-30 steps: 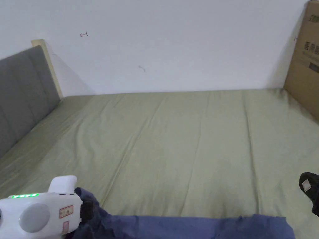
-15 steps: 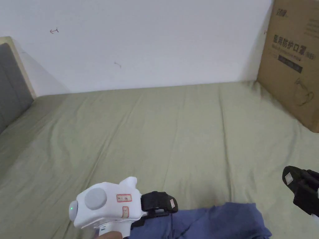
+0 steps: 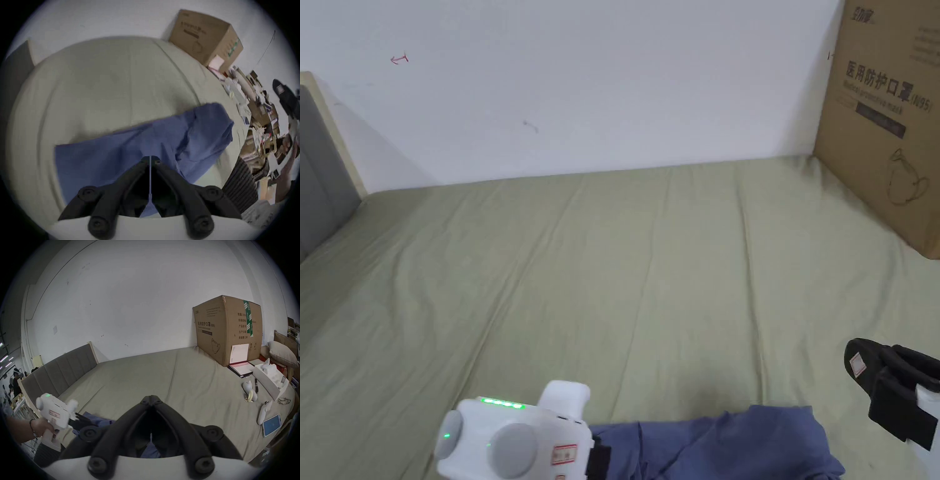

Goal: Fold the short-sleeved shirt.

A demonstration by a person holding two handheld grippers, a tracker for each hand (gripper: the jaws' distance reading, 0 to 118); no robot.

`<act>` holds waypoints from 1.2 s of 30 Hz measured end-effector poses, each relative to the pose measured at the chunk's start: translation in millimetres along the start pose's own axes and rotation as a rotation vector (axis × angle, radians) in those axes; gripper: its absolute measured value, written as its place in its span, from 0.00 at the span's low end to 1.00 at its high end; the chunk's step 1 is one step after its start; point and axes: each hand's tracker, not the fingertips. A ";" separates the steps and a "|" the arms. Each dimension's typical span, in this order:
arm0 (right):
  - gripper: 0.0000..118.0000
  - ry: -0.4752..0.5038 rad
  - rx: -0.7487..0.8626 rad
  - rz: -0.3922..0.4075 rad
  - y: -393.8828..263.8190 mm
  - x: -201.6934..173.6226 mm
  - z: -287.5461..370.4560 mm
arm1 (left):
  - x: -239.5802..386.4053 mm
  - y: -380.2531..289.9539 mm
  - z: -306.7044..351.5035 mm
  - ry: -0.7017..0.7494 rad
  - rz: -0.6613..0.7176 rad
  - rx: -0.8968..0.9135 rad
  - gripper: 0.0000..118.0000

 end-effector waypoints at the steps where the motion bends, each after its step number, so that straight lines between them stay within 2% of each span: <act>1: 0.00 -0.001 -0.004 0.005 -0.9 -0.6 0.5 | 4.1 0.2 -15.2 -0.002 -0.002 -0.028 0.01; 4: 0.00 -0.001 -0.023 0.015 -1.0 -1.6 5.5 | 15.9 0.5 -53.4 0.068 -0.048 -0.056 0.01; 8: 0.00 -0.018 -0.026 0.053 -0.4 -2.9 11.1 | 25.1 3.4 -50.2 0.035 -0.059 -0.035 0.01; 12: 0.00 -0.014 -0.031 0.059 1.3 -4.0 9.6 | 24.8 4.7 -29.6 -0.331 0.058 -0.040 0.01; 15: 0.00 -0.009 -0.032 0.056 4.2 -5.0 7.7 | 10.3 3.5 -10.1 -0.420 0.159 0.050 0.01; 19: 0.00 0.005 -0.036 0.037 9.1 -5.5 6.6 | -44.2 -3.2 25.1 -0.601 0.345 0.171 0.03; 20: 0.00 0.006 -0.038 0.038 10.0 -6.6 6.6 | -60.2 -6.2 31.7 -0.620 0.393 0.183 0.08; 21: 0.00 0.004 -0.041 0.047 10.5 -8.0 6.3 | -78.9 -10.3 39.1 -0.617 0.436 0.202 0.19; 25: 0.00 0.001 -0.035 0.062 11.1 -11.9 5.2 | -135.6 -27.5 57.2 -0.503 0.509 0.236 0.97; 26: 0.00 0.008 -0.030 0.052 10.9 -12.1 4.6 | -146.0 -31.9 56.9 -0.499 0.530 0.221 1.00; 32: 0.00 0.018 -0.070 -0.001 9.7 -14.1 -3.0 | -185.1 -64.1 25.3 -0.533 0.719 0.167 1.00; 34: 0.00 0.019 -0.079 0.000 10.4 -13.5 -4.5 | -193.1 -78.0 -2.8 -0.648 0.831 0.136 1.00; 36: 0.00 0.005 -0.089 0.008 12.1 -13.2 -6.1 | -193.6 -80.8 -14.1 -0.812 0.819 0.238 1.00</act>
